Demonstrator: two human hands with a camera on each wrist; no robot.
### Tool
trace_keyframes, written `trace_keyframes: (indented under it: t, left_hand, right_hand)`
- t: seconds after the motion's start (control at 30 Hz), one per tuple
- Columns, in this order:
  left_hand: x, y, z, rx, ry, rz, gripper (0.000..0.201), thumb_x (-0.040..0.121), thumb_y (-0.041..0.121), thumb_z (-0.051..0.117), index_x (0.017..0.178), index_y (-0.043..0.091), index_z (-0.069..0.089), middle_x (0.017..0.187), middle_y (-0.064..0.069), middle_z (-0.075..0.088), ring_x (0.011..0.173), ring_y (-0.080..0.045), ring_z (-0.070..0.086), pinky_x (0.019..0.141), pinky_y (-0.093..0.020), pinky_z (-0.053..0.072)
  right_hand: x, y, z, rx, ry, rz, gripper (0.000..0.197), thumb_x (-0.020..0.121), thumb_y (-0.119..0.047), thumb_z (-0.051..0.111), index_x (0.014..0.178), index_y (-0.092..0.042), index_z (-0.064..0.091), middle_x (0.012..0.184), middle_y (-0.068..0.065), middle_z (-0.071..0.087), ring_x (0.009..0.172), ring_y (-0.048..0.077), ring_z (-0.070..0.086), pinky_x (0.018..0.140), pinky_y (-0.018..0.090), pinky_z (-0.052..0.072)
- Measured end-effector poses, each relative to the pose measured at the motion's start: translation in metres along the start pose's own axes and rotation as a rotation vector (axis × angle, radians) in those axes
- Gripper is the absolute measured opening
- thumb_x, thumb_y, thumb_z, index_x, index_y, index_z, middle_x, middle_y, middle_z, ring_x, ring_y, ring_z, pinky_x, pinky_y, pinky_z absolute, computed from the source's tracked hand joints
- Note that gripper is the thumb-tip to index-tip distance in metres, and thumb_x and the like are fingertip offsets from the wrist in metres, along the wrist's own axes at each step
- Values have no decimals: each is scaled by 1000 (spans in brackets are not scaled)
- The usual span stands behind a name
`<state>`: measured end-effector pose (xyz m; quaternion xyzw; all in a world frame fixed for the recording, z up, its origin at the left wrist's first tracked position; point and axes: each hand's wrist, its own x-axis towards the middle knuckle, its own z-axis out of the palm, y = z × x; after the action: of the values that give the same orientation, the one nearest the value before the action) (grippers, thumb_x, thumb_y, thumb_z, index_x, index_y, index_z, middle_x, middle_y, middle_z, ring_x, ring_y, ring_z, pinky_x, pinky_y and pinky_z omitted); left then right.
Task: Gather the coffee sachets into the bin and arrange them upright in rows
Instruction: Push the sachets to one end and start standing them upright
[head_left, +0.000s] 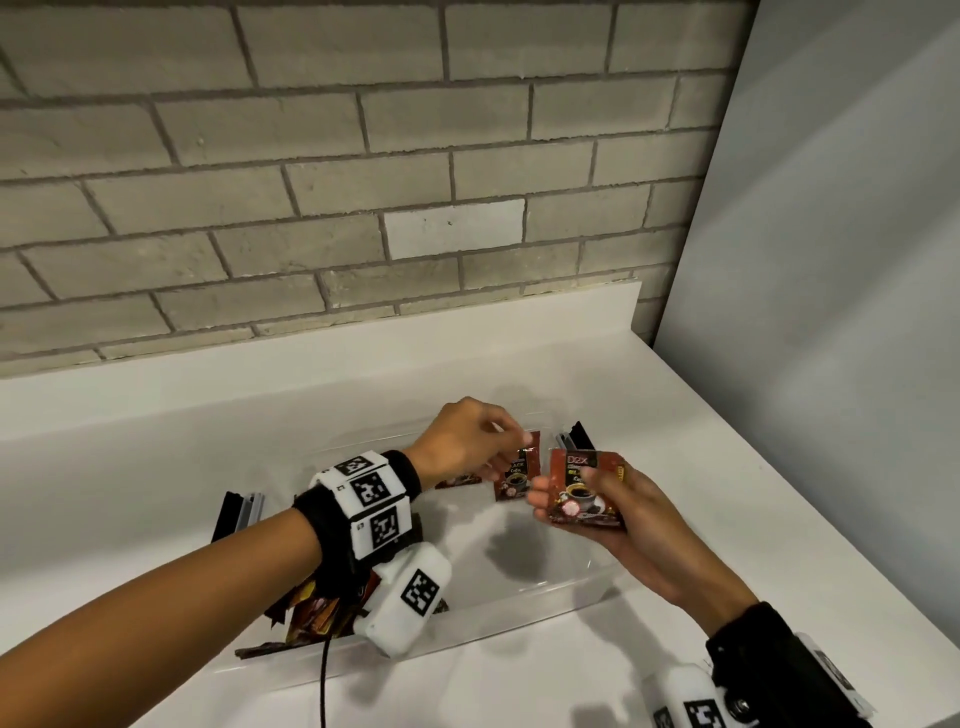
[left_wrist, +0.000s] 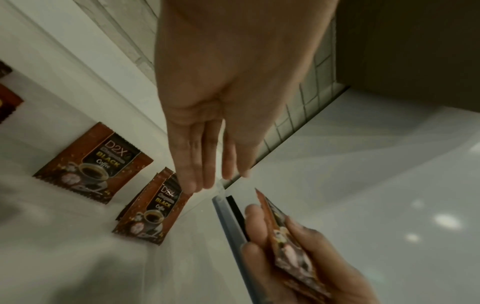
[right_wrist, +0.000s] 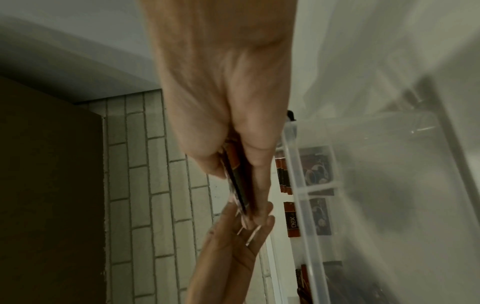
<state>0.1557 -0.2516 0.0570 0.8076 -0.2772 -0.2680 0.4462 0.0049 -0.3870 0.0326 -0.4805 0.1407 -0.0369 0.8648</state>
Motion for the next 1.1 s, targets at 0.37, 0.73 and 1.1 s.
trace_keyframes:
  t: [0.37,0.73,1.1]
  left_hand:
    - [-19,3,4,-124,-121,75,21,81,10,74,100,1,71,89,-13,71,78,-21,65,71,-24,56]
    - [11,-29,-12,105,51,-82,22,86,-5,63,108,-5,68,99,-22,71,56,-10,66,71,-29,60]
    - [30,-23,11,217,47,-101,24,73,-7,76,65,9,59,57,-8,59,42,-14,56,38,-14,40]
  right_hand:
    - [5,6,5,-201,35,-32,42,81,-19,66,118,-4,54,105,17,71,93,29,71,71,34,59]
    - [9,2,-20,-92,264,-134,25,101,-10,34,118,1,48,100,21,71,92,38,70,78,39,53]
    - [8,5,-18,-90,273,-161,10,101,-7,40,109,-5,46,98,19,72,90,36,71,72,33,57]
